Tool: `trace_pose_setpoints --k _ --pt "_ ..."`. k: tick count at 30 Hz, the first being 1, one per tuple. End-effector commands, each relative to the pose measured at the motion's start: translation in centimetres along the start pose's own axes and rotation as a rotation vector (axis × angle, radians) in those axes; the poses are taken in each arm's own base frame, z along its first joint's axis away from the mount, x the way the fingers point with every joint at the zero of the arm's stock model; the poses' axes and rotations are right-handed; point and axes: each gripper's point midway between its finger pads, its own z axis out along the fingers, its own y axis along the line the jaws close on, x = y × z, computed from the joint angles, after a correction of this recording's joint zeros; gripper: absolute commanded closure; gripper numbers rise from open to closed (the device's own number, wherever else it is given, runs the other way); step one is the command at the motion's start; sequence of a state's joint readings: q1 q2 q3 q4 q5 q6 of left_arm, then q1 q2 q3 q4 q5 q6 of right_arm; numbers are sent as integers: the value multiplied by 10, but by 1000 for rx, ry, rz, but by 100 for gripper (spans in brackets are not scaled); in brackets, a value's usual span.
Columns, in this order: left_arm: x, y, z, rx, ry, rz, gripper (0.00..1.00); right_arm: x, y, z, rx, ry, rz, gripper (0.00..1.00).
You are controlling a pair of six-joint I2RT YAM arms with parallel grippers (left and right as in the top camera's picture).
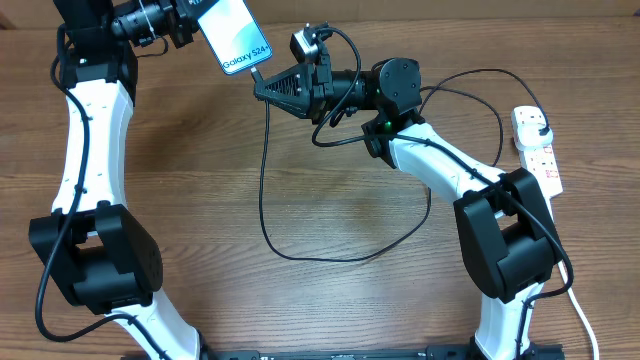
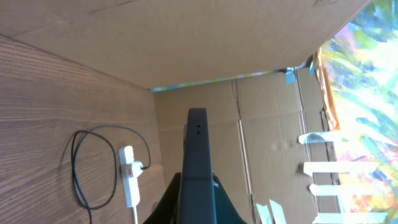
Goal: Plug charger to phone and switch on socket
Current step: 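Align the USB-C plug with the phone's bottom port using the right gripper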
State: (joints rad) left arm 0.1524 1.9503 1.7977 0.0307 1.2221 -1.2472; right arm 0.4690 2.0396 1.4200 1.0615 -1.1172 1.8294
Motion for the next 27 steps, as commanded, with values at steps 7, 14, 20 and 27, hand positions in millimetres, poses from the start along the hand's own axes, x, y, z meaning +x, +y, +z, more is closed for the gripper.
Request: trace_pose_setpoints --k 7,14,20,27 --pt "2 -18 -4 16 -2 64 96 1 24 2 -28 -9 -46 96" --pt "3 -18 -3 16 -2 78 96 5 32 1 -54 -1 -103 96" --pt "1 -18 -3 13 -11 24 96 2 26 2 -34 -7 -60 96" --pt "-1 -17 -3 9 -25 -4 96 2 26 1 -37 -6 -65 96"
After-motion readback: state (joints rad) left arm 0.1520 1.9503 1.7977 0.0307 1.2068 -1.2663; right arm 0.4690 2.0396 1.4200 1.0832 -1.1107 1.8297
